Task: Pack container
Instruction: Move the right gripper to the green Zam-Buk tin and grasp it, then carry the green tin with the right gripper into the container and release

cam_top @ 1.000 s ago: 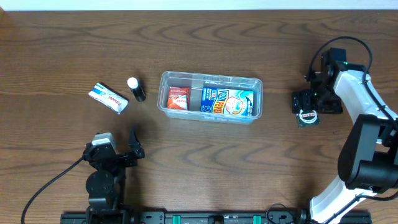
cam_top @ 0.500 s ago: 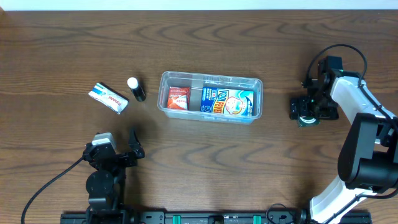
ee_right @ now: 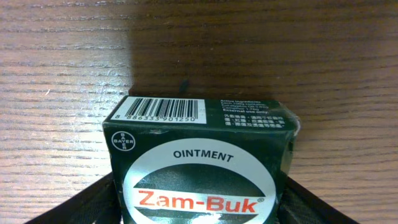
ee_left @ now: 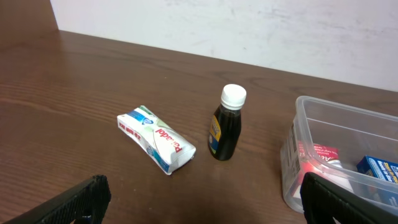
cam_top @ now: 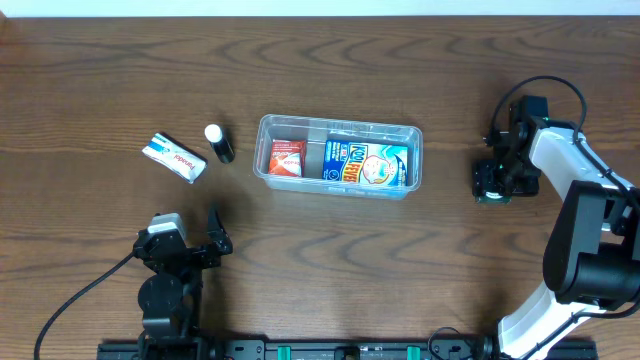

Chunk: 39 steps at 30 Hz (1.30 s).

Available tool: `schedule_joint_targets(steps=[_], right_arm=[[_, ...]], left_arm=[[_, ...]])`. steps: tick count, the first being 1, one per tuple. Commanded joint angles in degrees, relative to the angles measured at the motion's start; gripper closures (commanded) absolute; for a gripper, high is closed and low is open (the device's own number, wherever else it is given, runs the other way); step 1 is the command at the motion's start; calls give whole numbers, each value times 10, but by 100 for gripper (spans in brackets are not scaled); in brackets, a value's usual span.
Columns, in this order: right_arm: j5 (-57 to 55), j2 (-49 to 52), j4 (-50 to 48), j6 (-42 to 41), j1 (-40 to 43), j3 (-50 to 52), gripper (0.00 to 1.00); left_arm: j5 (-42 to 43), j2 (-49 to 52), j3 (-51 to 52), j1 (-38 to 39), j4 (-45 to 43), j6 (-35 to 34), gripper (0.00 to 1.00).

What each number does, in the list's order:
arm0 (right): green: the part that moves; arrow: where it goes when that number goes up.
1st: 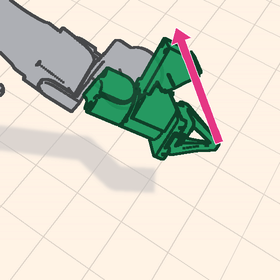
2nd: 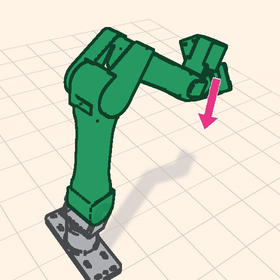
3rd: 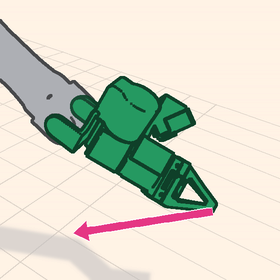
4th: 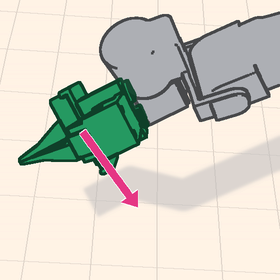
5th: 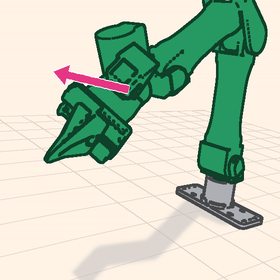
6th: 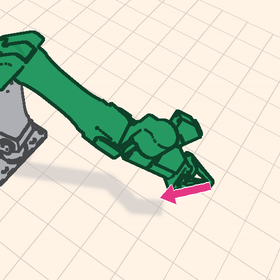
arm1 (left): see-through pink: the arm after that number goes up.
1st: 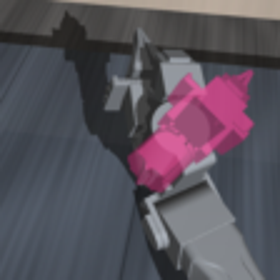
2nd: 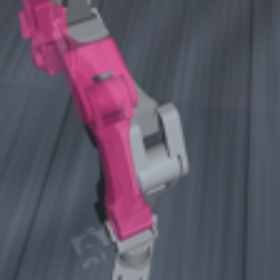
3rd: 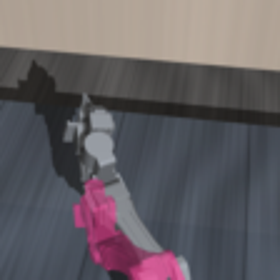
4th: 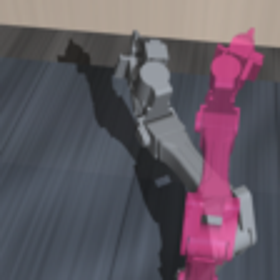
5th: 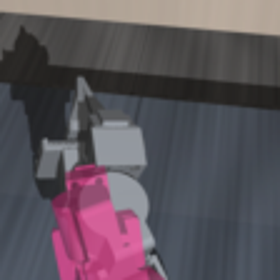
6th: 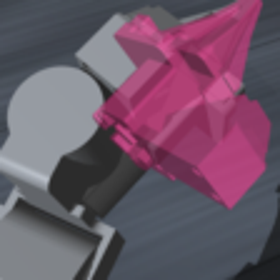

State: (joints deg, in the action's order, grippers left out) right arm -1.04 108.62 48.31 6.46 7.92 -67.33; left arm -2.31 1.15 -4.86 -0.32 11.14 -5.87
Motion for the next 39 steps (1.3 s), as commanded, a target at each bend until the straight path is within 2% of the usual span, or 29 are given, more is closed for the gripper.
schedule_joint_targets(steps=[1,10,20,29,39], right_arm=[[-5,5,-3,-9,3,5,33],[-19,5,-12,-43,3,0,48],[-15,1,-12,-68,3,-12,45],[190,-57,-17,-68,3,-60,43],[341,-199,-43,-80,2,-68,44]], left_arm=[[3,2,9,-3,20,7,2],[3,2,9,-3,20,7,2],[3,2,9,-3,20,7,2],[3,2,9,-3,20,7,2],[3,2,9,-3,20,7,2]])
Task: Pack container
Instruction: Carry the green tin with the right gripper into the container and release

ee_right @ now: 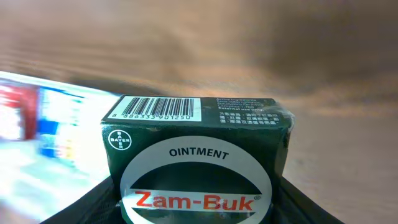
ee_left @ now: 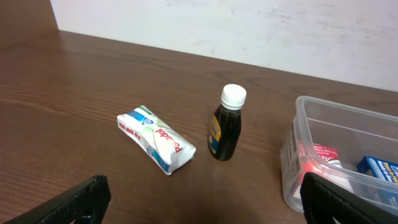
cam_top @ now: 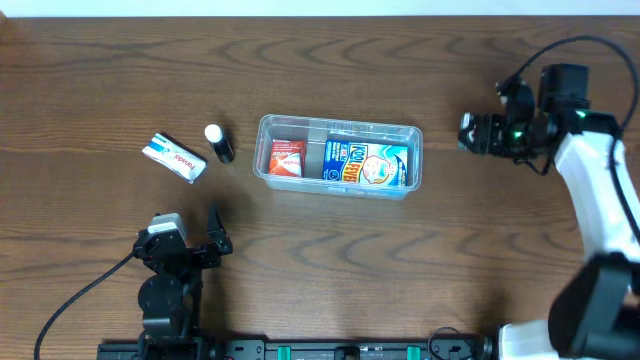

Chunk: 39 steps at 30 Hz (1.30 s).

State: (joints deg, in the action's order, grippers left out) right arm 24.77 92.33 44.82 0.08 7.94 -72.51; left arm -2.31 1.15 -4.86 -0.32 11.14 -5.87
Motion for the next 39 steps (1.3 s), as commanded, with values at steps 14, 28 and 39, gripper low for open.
schedule_joint_targets(steps=[14,28,39], right_arm=[[120,-53,-217,-158,-211,-16,45],[-283,48,-311,-290,-485,-16,45],[-334,139,-363,-336,-526,-16,45]], left_arm=[[3,2,9,-3,20,7,2],[3,2,9,-3,20,7,2],[3,2,9,-3,20,7,2]])
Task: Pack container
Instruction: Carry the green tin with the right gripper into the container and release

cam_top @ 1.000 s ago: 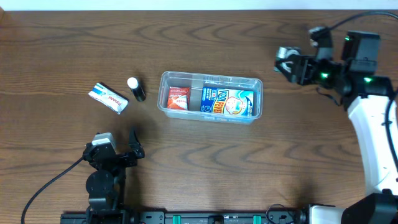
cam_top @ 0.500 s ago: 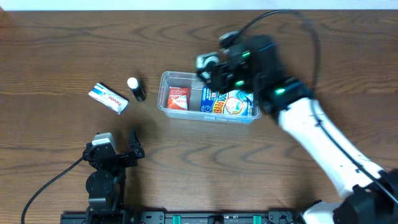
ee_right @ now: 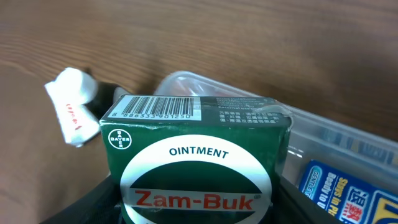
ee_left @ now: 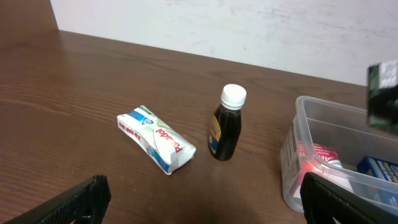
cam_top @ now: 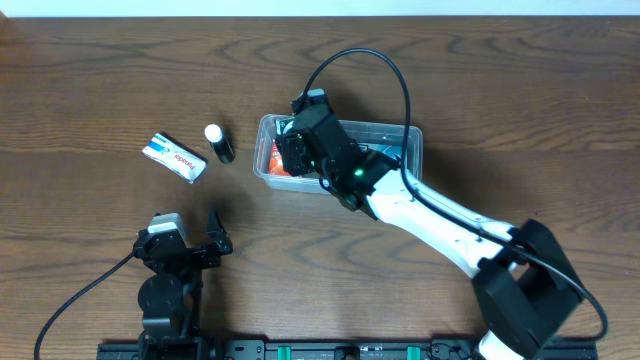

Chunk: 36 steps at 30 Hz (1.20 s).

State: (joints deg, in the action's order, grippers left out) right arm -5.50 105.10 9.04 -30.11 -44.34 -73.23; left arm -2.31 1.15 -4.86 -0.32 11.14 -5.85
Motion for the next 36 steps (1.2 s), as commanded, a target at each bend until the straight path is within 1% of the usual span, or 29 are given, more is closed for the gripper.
schedule_joint_targets(steps=[1,11,36], right_arm=[[-32,17,-5,-42,-3,-8,45],[-30,47,-22,-90,-9,-8,45],[-29,59,-20,-90,-35,-8,44]], left_arm=[[3,2,9,-3,20,7,2],[3,2,9,-3,20,7,2],[3,2,9,-3,20,7,2]])
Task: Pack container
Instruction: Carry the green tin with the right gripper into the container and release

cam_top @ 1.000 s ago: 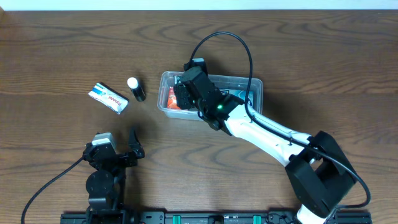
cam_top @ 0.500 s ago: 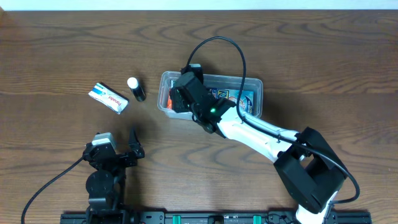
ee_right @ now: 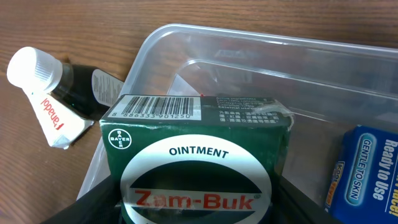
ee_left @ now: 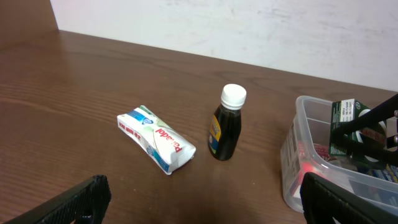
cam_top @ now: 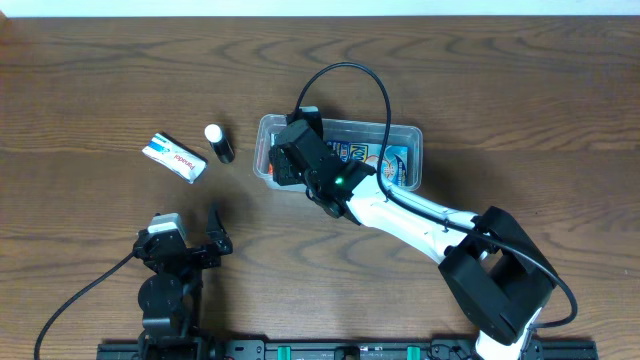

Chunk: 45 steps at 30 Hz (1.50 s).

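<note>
The clear plastic container (cam_top: 412, 135) sits mid-table with a blue box (ee_right: 370, 174) in its right part. My right gripper (cam_top: 287, 160) is shut on a dark green Zam-Buk ointment box (ee_right: 198, 155) and holds it over the container's left end (ee_right: 149, 50). The same green box (ee_left: 346, 121) shows above the container's rim in the left wrist view. A small dark bottle with a white cap (cam_top: 218, 142) and a white Panadol pack (cam_top: 175, 157) lie left of the container. My left gripper (ee_left: 199, 199) rests open near the front edge, with nothing between its fingers.
The right arm (cam_top: 420, 215) stretches across the table from the front right to the container. The bottle (ee_left: 227, 123) and Panadol pack (ee_left: 155, 140) lie on bare wood between my left gripper and the container (ee_left: 298, 155).
My right gripper, still shut on the green box, has come lower and slightly left, now down over the container's left end. The left arm has not moved.
My right gripper was shut on the green ointment box at the table's right side. Then it held the box in the air right of the container, later above the container's left part, and now lower at its left end. The left gripper stayed open throughout.
</note>
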Available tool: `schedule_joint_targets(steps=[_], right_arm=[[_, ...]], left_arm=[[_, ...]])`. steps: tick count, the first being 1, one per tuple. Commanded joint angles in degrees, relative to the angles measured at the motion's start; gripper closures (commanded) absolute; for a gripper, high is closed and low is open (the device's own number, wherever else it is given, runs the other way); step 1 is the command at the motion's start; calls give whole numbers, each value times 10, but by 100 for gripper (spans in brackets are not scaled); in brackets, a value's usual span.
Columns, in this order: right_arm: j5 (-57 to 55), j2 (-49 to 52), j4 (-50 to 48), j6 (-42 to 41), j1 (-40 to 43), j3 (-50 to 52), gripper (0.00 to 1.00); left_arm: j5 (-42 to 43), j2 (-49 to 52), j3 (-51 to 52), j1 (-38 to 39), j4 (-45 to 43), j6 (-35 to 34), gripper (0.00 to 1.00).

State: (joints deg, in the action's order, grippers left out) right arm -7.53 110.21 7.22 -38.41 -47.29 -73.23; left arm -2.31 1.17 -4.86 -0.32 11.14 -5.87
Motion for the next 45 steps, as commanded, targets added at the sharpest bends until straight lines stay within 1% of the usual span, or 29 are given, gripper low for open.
schedule_joint_targets(steps=[1,6,11,22,28,45], right_arm=[[-9,9,-2,-7,-6,-8,44],[-8,16,-9,-7,-8,-8,41],[5,22,-19,-7,-8,-8,41],[5,24,-20,-7,-8,-8,34],[5,24,-22,-5,-8,-8,32],[18,24,-28,0,-8,-8,31]], left_arm=[[3,2,9,-3,20,7,2],[3,2,9,-3,20,7,2],[3,2,9,-3,20,7,2],[3,2,9,-3,20,7,2],[3,2,9,-3,20,7,2],[3,2,9,-3,20,7,2]])
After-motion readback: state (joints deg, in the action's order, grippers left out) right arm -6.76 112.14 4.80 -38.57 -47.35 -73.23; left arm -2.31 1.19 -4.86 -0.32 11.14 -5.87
